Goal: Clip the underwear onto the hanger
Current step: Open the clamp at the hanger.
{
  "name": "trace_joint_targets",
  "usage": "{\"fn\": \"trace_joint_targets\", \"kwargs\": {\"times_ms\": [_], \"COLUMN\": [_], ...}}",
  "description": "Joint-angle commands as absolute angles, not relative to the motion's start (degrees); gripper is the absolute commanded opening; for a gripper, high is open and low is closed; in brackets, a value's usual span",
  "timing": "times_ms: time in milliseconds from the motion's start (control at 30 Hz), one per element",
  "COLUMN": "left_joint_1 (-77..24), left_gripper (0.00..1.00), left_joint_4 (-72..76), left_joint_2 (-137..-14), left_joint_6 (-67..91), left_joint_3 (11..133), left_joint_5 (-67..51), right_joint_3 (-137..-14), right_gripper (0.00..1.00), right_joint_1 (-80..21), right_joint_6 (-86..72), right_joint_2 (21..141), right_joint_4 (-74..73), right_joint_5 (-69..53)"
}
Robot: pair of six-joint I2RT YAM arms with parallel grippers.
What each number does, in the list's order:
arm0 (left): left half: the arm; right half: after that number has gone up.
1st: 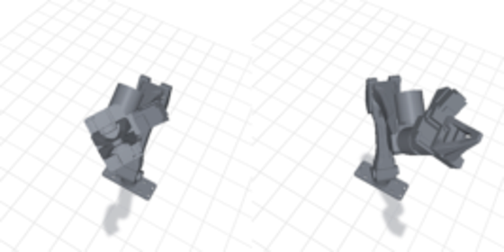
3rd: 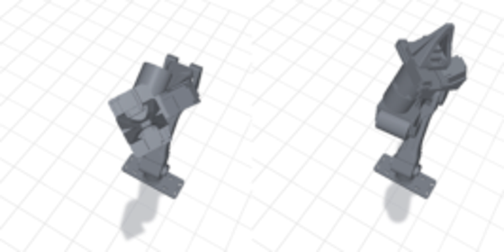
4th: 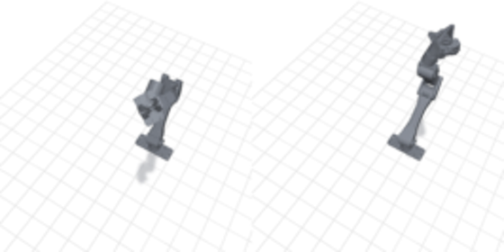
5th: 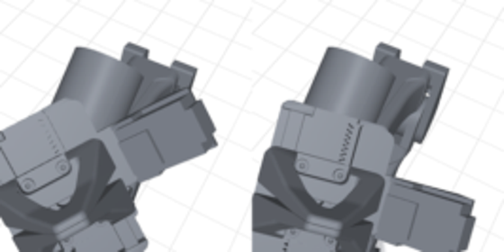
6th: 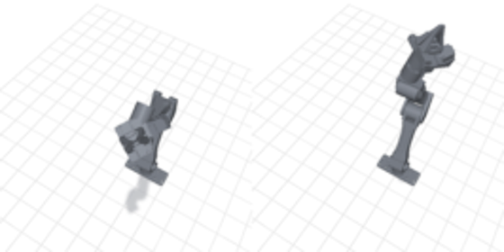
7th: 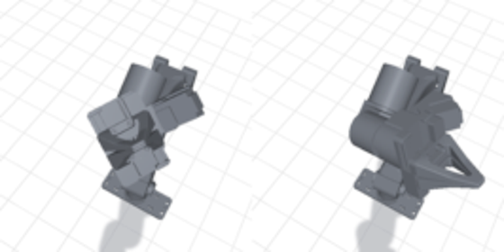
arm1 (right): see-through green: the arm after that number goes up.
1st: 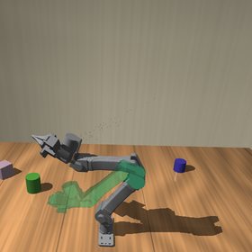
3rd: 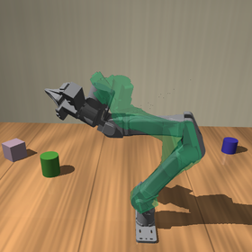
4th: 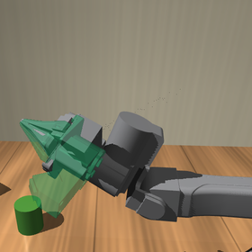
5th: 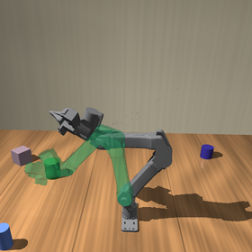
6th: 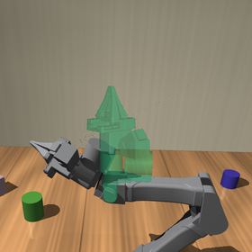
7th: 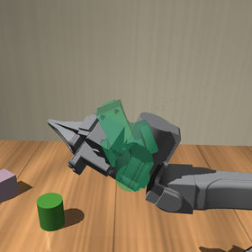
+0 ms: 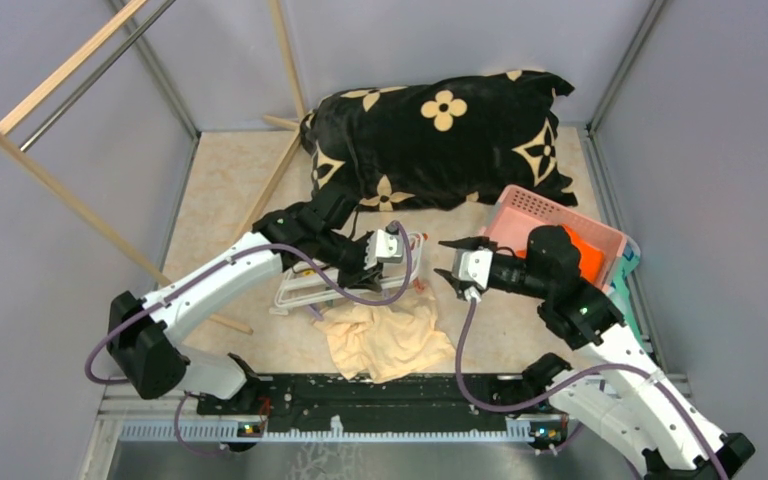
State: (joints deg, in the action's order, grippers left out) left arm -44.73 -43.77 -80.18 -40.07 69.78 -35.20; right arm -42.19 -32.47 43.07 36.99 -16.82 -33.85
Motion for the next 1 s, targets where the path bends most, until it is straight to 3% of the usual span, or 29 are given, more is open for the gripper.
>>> {"fn": "trace_joint_targets", "kwargs": {"times_ms": [0, 133, 333, 467, 567, 967], "left_joint_1": [-44.7, -44.7, -44.7, -44.7, -44.7, -44.7], "left_gripper": [0.0, 0.0, 0.0, 0.0, 0.0, 0.0], "left_joint_4": [-40.8, -40.3, -39.7, -38.9, -38.4, -37.8], "left_joint_2": [-77.7, -77.5, -77.1, -76.7, -76.6, -77.3], "left_joint_6": [-41.9, -41.7, -41.6, -41.6, -41.6, -42.9], "left_joint_3": [69.5, 69.0, 68.8, 68.1, 67.8, 66.7], "left_joint_5": [-38.6, -37.3, -36.3, -36.1, -35.5, -34.9], "right_joint_3": [-45.2, -39.7, -49.5, -41.5, -38.5, -35.6], "right_gripper": [0.48, 0.36, 0.42, 0.42, 0.44, 0.47], "right_joint_1": [-32.3, -32.3, -32.3, -32.3, -32.3, -32.5], "right_joint_6": [48.3, 11.0, -33.8, -57.7, -65.5, -71.1], "right_joint_2": [38.5, 35.6, 44.3, 43.8, 45.3, 51.6], "right_joint_4": [-24.8, 0.9, -15.8, -7.3, -4.9, 0.0], "right_joint_5": [-41.0, -19.1, 0.7, 0.6, 0.7, -4.6]}}
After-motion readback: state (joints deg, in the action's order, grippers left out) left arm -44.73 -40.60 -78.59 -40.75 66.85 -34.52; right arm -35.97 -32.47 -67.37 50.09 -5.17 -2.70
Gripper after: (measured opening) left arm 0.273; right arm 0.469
